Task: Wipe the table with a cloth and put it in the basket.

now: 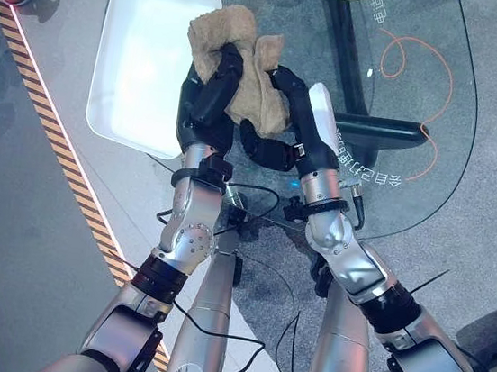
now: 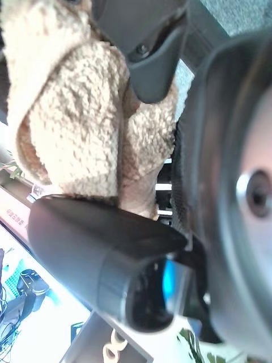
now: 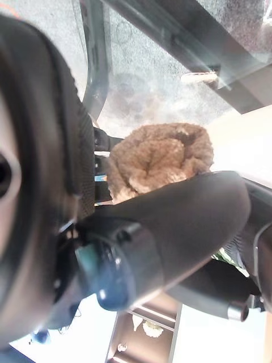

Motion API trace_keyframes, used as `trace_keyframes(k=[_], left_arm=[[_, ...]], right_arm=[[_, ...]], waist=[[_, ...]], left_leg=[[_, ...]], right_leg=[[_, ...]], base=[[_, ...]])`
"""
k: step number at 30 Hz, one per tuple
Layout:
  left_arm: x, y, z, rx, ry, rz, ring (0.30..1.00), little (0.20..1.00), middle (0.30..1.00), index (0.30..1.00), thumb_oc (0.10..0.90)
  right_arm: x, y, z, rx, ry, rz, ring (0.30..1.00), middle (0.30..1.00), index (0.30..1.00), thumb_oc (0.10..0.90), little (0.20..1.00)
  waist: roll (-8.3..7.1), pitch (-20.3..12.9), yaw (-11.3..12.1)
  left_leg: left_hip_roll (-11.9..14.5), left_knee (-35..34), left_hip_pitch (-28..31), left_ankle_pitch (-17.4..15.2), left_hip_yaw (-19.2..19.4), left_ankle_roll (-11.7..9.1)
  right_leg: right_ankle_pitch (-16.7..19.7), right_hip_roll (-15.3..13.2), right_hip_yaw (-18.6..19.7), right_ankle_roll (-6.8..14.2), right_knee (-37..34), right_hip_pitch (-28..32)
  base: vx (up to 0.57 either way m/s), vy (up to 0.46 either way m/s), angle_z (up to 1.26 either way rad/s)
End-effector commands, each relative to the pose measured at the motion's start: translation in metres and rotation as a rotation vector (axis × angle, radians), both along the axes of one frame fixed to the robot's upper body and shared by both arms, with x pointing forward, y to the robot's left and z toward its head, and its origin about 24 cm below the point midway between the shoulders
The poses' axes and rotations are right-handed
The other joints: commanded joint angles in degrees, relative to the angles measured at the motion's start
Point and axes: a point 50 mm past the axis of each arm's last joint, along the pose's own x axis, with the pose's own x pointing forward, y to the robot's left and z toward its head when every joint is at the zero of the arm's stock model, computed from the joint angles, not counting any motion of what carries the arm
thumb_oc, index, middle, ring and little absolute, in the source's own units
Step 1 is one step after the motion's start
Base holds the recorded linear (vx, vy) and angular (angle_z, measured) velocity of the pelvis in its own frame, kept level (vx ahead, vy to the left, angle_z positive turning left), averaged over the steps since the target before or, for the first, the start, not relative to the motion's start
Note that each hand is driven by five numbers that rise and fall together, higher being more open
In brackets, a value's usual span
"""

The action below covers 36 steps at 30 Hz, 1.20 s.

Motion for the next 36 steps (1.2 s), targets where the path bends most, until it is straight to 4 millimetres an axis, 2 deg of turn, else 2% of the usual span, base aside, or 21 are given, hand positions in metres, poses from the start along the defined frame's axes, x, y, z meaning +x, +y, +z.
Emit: trace_keyframes(k=[1, 17, 29, 32, 36], left_arm=[[-0.020, 0.023, 0.074, -0.092, -0.363, 0.166, 0.300, 0.200, 0.300, 0.300, 0.100], [-0.026, 0.038, 0.085, -0.144, -0.395, 0.344, 0.300, 0.200, 0.300, 0.300, 0.100], [-0.028, 0.041, 0.087, -0.154, -0.402, 0.385, 0.300, 0.200, 0.300, 0.300, 0.100], [-0.027, 0.041, 0.087, -0.153, -0.399, 0.394, 0.300, 0.200, 0.300, 0.300, 0.100], [-0.024, 0.046, 0.085, -0.146, -0.388, 0.433, 0.300, 0.200, 0.300, 0.300, 0.100]], right_arm=[[-0.040, 0.025, 0.092, 0.181, -0.403, 0.191, 0.900, 0.900, 0.900, 0.800, 0.900], [-0.039, 0.027, 0.093, 0.180, -0.398, 0.192, 0.900, 0.900, 0.900, 0.800, 0.900], [-0.039, 0.027, 0.094, 0.181, -0.397, 0.188, 0.900, 0.900, 0.900, 0.800, 0.900], [-0.037, 0.027, 0.093, 0.179, -0.393, 0.174, 0.900, 0.900, 0.900, 0.800, 0.900], [-0.026, 0.017, 0.087, 0.194, -0.373, 0.070, 0.900, 0.900, 0.900, 0.800, 0.900]], waist=[[-2.89, -1.27, 0.26], [-2.79, -1.27, 0.38], [-2.82, -1.27, 0.36], [-2.78, -1.27, 0.30], [-2.76, -1.27, 0.03]], left_leg=[[-5.68, 3.63, 3.21, -7.62, 6.88, 5.95], [-5.70, 3.84, 3.03, -7.70, 6.79, 5.60], [-5.67, 4.24, 2.81, -7.92, 6.76, 5.51], [-5.61, 4.37, 2.61, -7.95, 6.78, 5.48], [-5.55, 4.70, 2.38, -8.04, 6.81, 5.34]], right_leg=[[10.59, 3.89, -0.22, 0.73, -16.07, 3.84], [10.18, 3.72, -0.11, 0.52, -15.77, 3.67], [9.86, 3.80, 0.10, 0.39, -15.40, 3.43], [9.83, 3.79, 0.17, 0.37, -15.19, 3.15], [9.78, 3.77, 0.47, 0.32, -15.02, 2.87]], base=[[0.00, 0.000, 0.00], [0.00, 0.000, 0.00], [0.00, 0.000, 0.00], [0.00, 0.000, 0.00], [0.00, 0.000, 0.00]])
